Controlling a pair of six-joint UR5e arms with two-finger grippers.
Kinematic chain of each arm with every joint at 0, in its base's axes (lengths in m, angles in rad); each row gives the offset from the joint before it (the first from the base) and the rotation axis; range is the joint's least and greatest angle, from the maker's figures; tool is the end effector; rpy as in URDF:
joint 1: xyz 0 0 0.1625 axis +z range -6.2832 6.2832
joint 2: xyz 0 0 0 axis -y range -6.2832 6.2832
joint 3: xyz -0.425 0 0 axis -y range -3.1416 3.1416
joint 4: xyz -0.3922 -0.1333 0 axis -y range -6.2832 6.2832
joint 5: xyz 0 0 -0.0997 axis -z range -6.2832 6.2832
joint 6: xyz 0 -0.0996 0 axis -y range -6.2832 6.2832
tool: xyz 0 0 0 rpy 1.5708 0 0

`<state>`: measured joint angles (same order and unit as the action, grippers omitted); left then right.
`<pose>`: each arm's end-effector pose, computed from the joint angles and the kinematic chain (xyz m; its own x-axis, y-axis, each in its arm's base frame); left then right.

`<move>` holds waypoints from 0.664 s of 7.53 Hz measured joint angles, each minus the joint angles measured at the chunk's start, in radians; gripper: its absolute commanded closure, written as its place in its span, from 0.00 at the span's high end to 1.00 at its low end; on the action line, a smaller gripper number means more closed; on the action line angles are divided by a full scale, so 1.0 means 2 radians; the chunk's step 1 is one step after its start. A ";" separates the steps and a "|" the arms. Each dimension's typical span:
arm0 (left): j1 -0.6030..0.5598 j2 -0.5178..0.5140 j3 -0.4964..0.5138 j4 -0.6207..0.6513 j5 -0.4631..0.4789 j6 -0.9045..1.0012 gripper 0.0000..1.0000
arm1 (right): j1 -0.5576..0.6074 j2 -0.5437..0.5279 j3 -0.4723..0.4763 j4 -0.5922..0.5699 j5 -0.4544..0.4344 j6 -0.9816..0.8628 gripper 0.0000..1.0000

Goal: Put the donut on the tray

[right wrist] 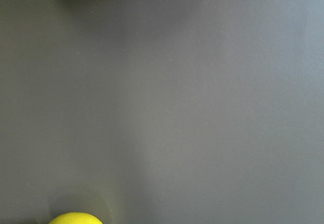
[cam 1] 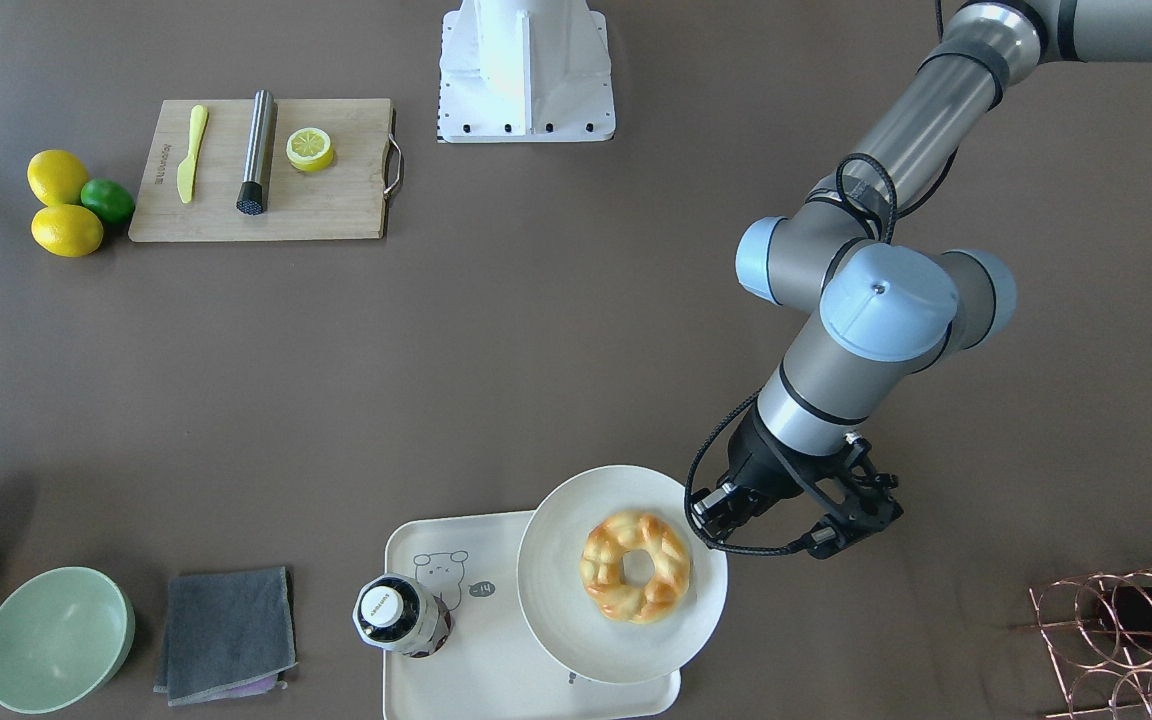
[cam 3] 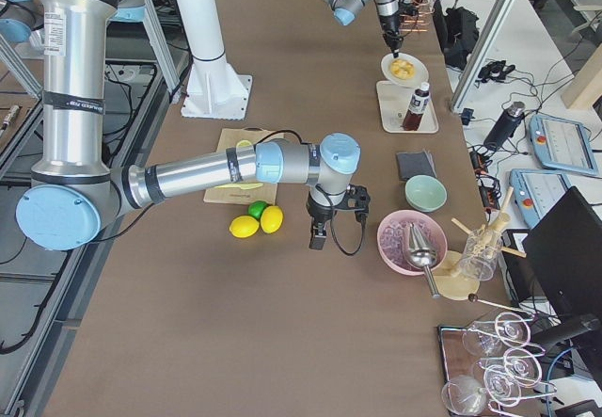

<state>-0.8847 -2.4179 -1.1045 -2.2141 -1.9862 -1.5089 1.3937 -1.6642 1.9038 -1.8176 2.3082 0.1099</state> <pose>0.4425 -0.6875 0.2604 0.3590 -0.3491 -0.8656 0.4682 0.8696 -0.1565 -0.0123 -0.4453 0.5670 0.7444 -0.0169 0.6675 0.0951 0.9922 -0.0809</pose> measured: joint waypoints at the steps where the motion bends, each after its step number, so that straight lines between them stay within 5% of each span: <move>1: 0.012 -0.010 0.026 -0.017 0.018 -0.006 0.00 | 0.003 -0.001 0.000 -0.001 0.000 -0.002 1.00; 5: 0.036 -0.038 0.081 -0.043 0.070 -0.038 0.00 | 0.005 -0.002 0.000 -0.002 -0.001 -0.003 1.00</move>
<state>-0.8130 -2.4945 -0.9426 -2.2997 -1.8470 -1.5856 1.4033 -1.6688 1.9037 -1.8207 2.3071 0.1043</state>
